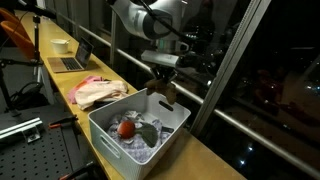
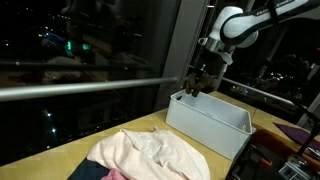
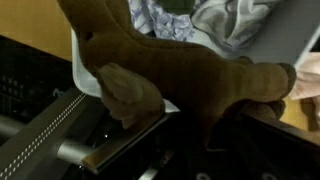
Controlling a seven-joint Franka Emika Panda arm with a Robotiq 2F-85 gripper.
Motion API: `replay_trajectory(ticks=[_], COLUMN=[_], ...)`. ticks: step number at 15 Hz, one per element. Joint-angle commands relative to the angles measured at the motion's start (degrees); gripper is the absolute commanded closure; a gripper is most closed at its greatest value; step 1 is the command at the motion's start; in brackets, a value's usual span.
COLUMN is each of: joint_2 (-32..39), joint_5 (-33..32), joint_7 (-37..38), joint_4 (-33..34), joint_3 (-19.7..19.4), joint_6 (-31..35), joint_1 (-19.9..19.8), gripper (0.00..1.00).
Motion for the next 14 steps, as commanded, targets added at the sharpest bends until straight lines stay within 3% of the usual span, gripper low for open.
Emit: replay_trajectory(ticks=[1, 8, 14], joint_2=[-7.9, -10.8, -10.9], joint_5=[-2.5, 3.3, 5.0], joint_7=[4.9, 15.1, 16.4], joint_4=[-1.1, 8.6, 3.8], joint_3=[1.0, 8.4, 12.2], joint_6=[-6.1, -26.0, -22.4], joint_1=[4.6, 14.5, 19.1], gripper=[0.97, 0.97, 0.97])
